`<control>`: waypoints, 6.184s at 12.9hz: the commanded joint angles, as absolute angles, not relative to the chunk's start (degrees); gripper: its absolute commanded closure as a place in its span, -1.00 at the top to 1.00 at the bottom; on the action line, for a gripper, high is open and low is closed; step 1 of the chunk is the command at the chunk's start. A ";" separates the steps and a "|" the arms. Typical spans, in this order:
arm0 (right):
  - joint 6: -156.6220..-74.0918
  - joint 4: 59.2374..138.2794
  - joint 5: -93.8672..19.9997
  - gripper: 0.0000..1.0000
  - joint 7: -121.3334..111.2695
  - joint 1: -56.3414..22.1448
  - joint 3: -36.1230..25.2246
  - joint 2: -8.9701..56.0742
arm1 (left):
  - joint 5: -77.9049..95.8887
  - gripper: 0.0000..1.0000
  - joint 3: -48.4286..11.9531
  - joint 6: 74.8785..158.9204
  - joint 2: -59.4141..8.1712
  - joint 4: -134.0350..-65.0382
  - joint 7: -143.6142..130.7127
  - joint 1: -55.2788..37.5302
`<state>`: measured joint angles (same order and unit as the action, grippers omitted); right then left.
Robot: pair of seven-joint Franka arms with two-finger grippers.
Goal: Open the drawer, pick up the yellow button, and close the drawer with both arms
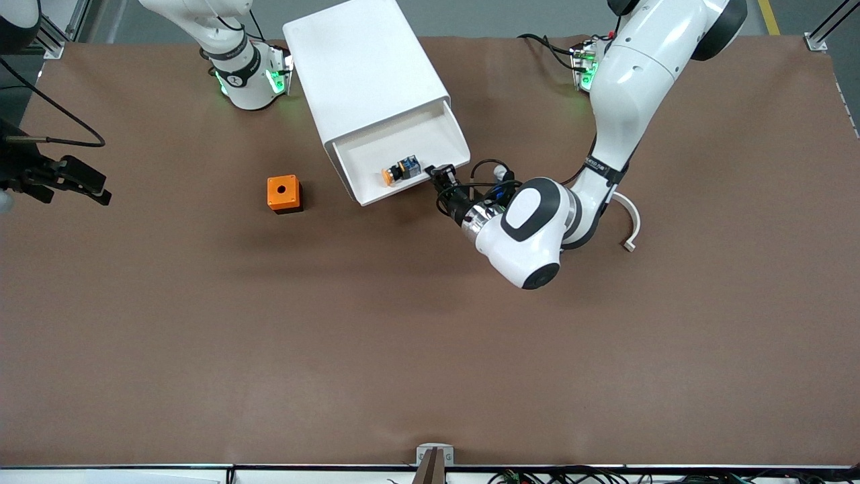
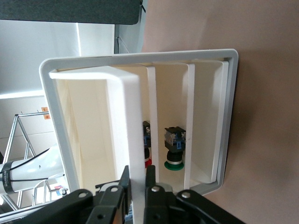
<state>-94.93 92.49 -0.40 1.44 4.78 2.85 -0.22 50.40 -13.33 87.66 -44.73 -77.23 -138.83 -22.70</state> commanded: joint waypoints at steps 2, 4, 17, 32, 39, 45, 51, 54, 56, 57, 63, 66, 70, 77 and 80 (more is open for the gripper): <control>-93.96 92.90 -4.02 1.00 4.72 5.62 2.64 -0.44 | 50.54 0.65 -12.75 87.28 -44.56 -76.03 -136.32 -22.07; -92.04 92.99 -5.71 1.00 16.55 4.23 2.98 -0.44 | 50.36 0.98 -12.83 87.28 -44.12 -75.85 -136.23 -19.17; -97.88 95.88 -9.40 0.95 89.76 -24.15 5.63 6.68 | 18.84 0.99 -12.92 86.84 -36.66 -72.86 -108.48 -5.45; -117.51 105.64 -8.00 0.99 109.95 -41.39 5.54 10.63 | 8.09 0.99 -13.18 87.10 -36.56 -73.21 -83.06 -5.89; -117.68 105.47 -7.65 -0.04 109.78 -41.84 5.63 11.43 | 8.09 0.99 -13.62 88.59 -36.47 -73.21 -63.03 -6.86; -117.60 102.93 -7.65 -1.00 106.00 -40.87 5.45 11.25 | 8.09 0.99 -17.22 92.89 -36.47 -73.30 -60.64 -7.03; -105.22 94.05 -7.82 -1.00 88.82 -32.02 5.27 10.72 | 2.22 0.99 -20.30 96.94 -35.60 -73.65 -61.17 -11.14; -101.34 93.78 -7.65 -1.00 69.41 -23.32 5.19 10.37 | 0.80 0.99 -20.57 100.01 -35.16 -74.27 -61.79 -16.24; -101.43 93.78 -5.47 -0.99 57.28 -17.96 5.18 10.72 | -0.18 0.99 -20.57 100.81 -35.68 -74.36 -61.79 -20.11; -101.69 93.87 -3.88 -0.99 52.00 -15.58 5.19 11.07 | 0.00 0.99 -20.65 101.59 -35.86 -74.36 -61.87 -21.00; -109.23 93.87 -0.97 -0.98 16.93 0.24 5.10 18.62 | 1.41 0.99 -20.65 101.69 -36.83 -74.79 -65.64 -28.38; -117.31 93.96 0.09 -0.98 5.83 5.70 5.01 25.20 | 2.63 0.99 -20.74 101.78 -37.27 -74.79 -68.20 -31.28; -124.35 93.87 -0.26 -0.98 1.41 8.43 4.57 33.29 | 4.92 0.99 -20.74 101.78 -37.61 -74.88 -70.92 -35.67; -124.54 94.22 -0.88 -0.94 1.41 8.96 4.57 38.32 | 8.87 0.99 -20.74 101.78 -38.32 -74.88 -74.27 -41.21; -124.45 94.39 -0.79 -0.82 1.32 8.97 4.48 38.76 | 8.88 0.99 -20.74 101.78 -38.50 -75.58 -74.71 -42.45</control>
